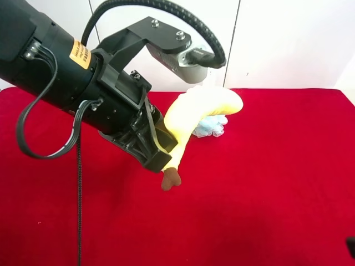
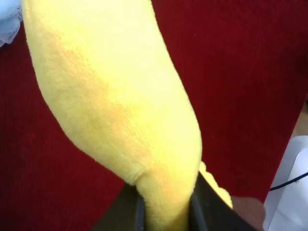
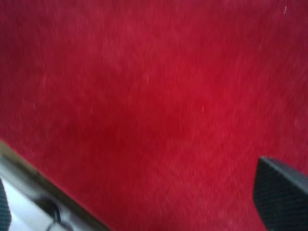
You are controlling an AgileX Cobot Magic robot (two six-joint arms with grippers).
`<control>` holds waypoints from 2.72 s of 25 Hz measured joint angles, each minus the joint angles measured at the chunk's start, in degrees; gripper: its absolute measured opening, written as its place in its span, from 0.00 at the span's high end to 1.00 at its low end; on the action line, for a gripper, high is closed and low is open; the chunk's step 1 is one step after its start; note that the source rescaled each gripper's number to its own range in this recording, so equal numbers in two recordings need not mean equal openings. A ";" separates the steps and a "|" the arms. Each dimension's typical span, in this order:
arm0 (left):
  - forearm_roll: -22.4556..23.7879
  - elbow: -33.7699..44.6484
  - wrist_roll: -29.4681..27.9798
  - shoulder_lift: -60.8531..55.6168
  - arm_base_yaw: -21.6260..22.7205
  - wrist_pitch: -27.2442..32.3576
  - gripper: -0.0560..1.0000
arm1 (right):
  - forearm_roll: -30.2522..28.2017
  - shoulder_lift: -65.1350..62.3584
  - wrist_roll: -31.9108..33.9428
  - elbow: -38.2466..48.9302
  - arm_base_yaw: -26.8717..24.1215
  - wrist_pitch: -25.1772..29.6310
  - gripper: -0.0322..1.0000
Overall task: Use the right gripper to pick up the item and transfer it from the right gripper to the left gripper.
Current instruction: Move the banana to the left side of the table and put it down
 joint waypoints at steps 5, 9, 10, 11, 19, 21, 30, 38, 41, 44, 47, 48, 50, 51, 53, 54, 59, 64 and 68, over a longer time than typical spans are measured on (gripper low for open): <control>0.00 0.00 0.00 0.00 0.00 0.00 0.95 | -0.03 -2.57 0.00 0.08 0.00 -0.12 0.00; 0.00 0.00 0.00 0.00 0.00 0.00 0.95 | -0.03 -2.57 0.00 0.08 -0.16 -0.23 0.00; 0.00 0.00 0.00 0.00 0.00 0.00 0.95 | -0.03 -2.66 0.00 0.08 -0.78 -0.23 0.00; 0.00 0.00 0.00 0.00 0.00 0.00 0.95 | -0.03 -2.87 0.00 0.08 -1.95 -0.28 0.00; 0.00 0.00 0.00 0.00 0.00 0.00 0.95 | -0.03 -10.17 0.00 0.21 -22.99 -0.35 0.00; 0.00 0.00 0.00 0.00 0.00 0.00 0.95 | -0.03 -11.53 0.00 0.21 -27.71 -0.35 0.00; 0.40 0.00 -2.02 0.00 4.39 2.17 0.95 | -0.03 -11.71 0.06 0.21 -35.53 -0.35 0.00; 6.66 4.76 -0.95 0.00 23.31 7.74 0.95 | -0.03 -11.71 0.06 0.21 -35.59 -0.35 0.00; 7.02 10.36 1.57 -0.05 29.88 6.20 0.95 | 0.01 -11.71 0.06 0.21 -35.59 -0.35 0.00; 6.96 16.12 3.70 0.02 35.93 3.08 0.95 | 0.01 -11.71 0.06 0.21 -35.59 -0.35 0.00; 6.52 19.17 4.48 0.02 40.80 -0.68 0.95 | 0.01 -11.71 0.06 0.21 -35.59 -0.35 0.00; 6.03 19.54 4.48 0.16 41.55 -1.66 0.95 | 0.01 -11.71 0.06 0.21 -35.59 -0.35 0.00; 5.06 19.76 4.48 0.79 42.22 -3.83 0.95 | 0.01 -11.71 0.06 0.21 -35.59 -0.35 0.00; 4.66 19.76 4.48 1.44 42.34 -4.63 0.95 | 0.01 -11.71 0.06 0.21 -35.59 -0.35 0.00; 4.46 19.76 4.49 3.10 42.34 -5.34 0.95 | 0.01 -11.71 0.06 0.21 -35.59 -0.35 0.00; 4.39 19.79 4.49 4.23 42.34 -5.40 0.95 | 0.01 -11.71 0.06 0.21 -35.59 -0.35 0.00; 4.23 19.79 4.29 8.45 42.34 -5.40 0.79 | 0.01 -11.71 0.06 0.21 -35.59 -0.35 0.00; 4.08 19.67 2.00 8.67 42.34 -5.31 0.10 | 0.01 -11.71 0.06 0.21 -35.59 -0.35 0.00; 4.08 15.54 1.49 6.92 42.34 -0.29 0.01 | 0.01 -11.71 0.06 0.21 -35.59 -0.35 0.00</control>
